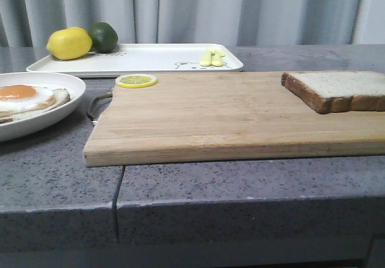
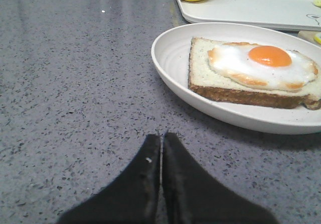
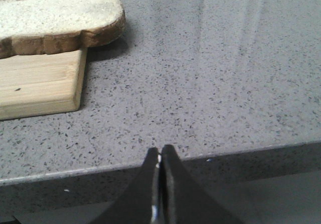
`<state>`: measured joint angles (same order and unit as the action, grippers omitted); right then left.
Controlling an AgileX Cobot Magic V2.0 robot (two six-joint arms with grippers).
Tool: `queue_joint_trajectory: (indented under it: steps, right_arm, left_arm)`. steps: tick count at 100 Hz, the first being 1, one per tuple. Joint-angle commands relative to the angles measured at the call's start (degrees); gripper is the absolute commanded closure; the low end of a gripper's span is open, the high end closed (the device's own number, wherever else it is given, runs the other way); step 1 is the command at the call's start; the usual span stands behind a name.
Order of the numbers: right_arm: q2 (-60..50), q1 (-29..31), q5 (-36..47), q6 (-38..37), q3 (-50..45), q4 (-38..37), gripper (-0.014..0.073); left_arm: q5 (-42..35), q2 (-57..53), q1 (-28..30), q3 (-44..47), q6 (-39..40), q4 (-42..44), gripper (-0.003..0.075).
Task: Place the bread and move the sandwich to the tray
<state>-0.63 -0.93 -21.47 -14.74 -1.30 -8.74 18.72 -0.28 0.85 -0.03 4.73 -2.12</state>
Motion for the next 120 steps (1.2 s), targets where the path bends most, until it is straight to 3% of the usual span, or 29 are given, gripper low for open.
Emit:
queue_joint_trajectory:
  steps: [1,38,48,81,120]
  right_arm:
    - [-1.2,0.2,2.4,0.0,-0.4,-0.8,0.0655]
    - [-1.2,0.2,2.0,0.0,-0.4,-1.3,0.0655]
    - [-1.2,0.2,3.5,0.0,-0.4,-1.2,0.0655]
    - [-1.2,0.2,19.1,0.0,-0.4,-1.2,0.0655]
    - [-0.5,0.2,23.8,0.4,0.3,-3.6,0.0655]
  left_arm:
    - [-3.0,-1.8,-0.5,0.9,0.5,-0.4,0.0740]
    - [-4.0,-1.8,-0.5,0.9,0.5,-0.4,0.0740]
    - [-7.4,-1.8,-0.5,0.9,0.5,-0.4,0.0740]
    - [-23.6,-1.8,-0.5,0.9,0.5,-0.7,0.0740]
    - [-32.8,-1.7,-0.2,-0.6,0.5,-1.8,0.0740]
